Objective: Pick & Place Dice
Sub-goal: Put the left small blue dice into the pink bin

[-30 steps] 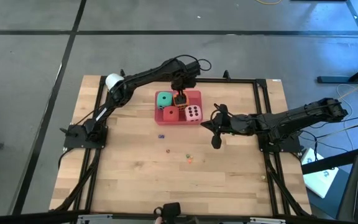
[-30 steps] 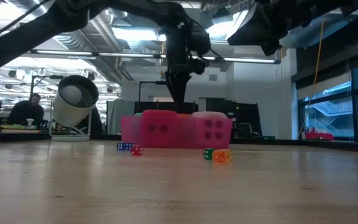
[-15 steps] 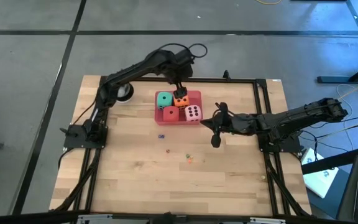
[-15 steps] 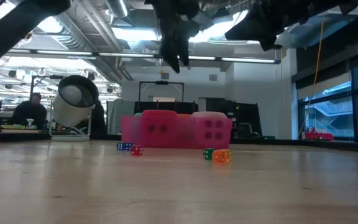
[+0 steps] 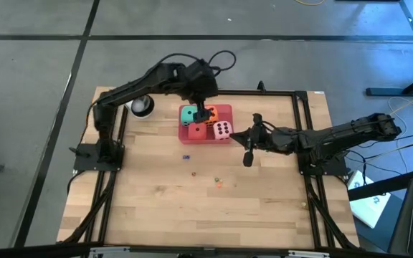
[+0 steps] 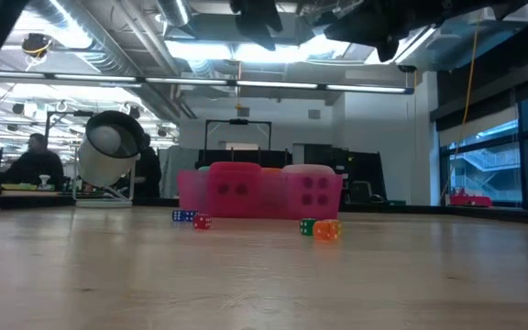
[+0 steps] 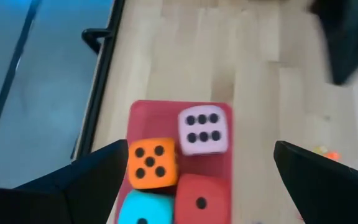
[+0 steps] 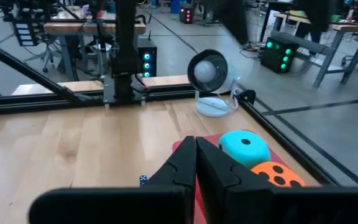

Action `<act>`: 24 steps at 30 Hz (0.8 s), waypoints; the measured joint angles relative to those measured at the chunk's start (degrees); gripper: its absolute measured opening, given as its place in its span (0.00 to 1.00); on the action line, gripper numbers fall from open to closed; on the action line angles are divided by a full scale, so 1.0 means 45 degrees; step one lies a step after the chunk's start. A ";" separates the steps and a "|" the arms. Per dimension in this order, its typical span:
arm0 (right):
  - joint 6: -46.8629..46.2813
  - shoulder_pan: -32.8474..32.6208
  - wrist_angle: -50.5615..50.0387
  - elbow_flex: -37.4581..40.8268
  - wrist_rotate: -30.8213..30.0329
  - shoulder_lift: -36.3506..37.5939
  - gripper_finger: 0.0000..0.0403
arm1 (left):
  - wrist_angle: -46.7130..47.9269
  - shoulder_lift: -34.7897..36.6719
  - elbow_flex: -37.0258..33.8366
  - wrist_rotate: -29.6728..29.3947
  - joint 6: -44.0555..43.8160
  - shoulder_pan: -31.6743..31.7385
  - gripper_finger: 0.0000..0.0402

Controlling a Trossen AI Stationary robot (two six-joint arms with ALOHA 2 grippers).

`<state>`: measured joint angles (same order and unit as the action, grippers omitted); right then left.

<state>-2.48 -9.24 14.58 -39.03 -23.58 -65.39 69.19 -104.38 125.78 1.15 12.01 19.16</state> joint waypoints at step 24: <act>-0.0040 0.0433 0.0007 0.0000 0.0157 0.0000 0.03 | -1.4164 1.0801 -1.7017 0.0099 -0.3151 -0.1489 1.00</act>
<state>-2.66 -7.29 14.61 -39.03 -22.87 -65.39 5.45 -55.77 49.20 1.59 -2.17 12.46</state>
